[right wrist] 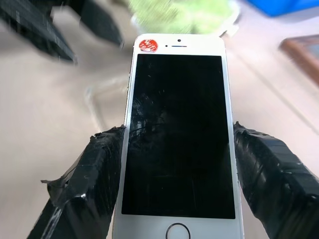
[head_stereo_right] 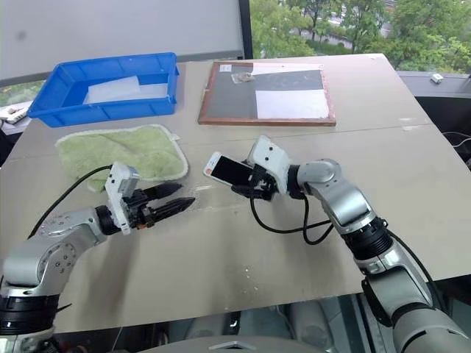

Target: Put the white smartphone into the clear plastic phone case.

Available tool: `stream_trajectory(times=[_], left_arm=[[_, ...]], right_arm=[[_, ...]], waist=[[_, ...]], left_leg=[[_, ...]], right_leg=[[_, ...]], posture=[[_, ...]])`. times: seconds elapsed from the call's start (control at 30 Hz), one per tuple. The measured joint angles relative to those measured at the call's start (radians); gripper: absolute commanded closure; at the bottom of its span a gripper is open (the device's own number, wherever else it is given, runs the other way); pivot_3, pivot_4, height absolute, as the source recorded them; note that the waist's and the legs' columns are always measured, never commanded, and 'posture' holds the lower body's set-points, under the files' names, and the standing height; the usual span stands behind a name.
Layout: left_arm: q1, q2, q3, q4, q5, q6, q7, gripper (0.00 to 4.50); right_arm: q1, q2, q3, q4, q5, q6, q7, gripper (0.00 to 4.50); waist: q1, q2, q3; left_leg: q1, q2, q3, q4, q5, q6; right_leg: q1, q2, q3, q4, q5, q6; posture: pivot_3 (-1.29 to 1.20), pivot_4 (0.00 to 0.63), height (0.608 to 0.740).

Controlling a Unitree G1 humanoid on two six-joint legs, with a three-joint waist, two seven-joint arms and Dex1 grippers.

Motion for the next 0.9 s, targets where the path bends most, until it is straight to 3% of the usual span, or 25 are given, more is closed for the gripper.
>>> stream_trajectory(times=[0.3, 0.5, 0.9], left_arm=[[0.045, 0.075, -0.011, 0.06, 0.041, -0.076, -0.172, 1.13], [0.086, 0.075, -0.002, 0.07, 0.074, -0.107, -0.182, 1.13], [0.162, 0.038, 0.028, 0.07, 0.096, -0.146, -0.137, 1.13]], right_arm=[[-0.134, -0.016, 0.145, 0.245, -0.165, -0.255, 0.132, 1.54], [-0.245, 0.056, 0.203, 0.406, -0.25, -0.413, 0.213, 1.54], [-0.358, 0.144, 0.238, 0.554, -0.355, -0.436, 0.305, 1.54]], waist=[[-0.014, 0.0, 0.0], [-0.012, 0.0, 0.0], [-0.011, 0.001, 0.0]], left_leg=[[0.0, 0.0, 0.001, 0.0, 0.0, 0.0], [0.0, 0.001, 0.001, 0.0, 0.0, 0.0], [0.001, 0.001, 0.001, 0.0, 0.0, 0.0]], right_leg=[[-0.001, 0.0, 0.001, 0.0, 0.0, 0.0], [-0.002, 0.0, 0.001, 0.001, 0.0, 0.0], [-0.001, 0.0, 0.001, 0.002, 0.0, 0.0]], posture=[[0.0, 0.15, 0.74], [0.0, 0.15, 0.74], [0.0, 0.15, 0.74]])
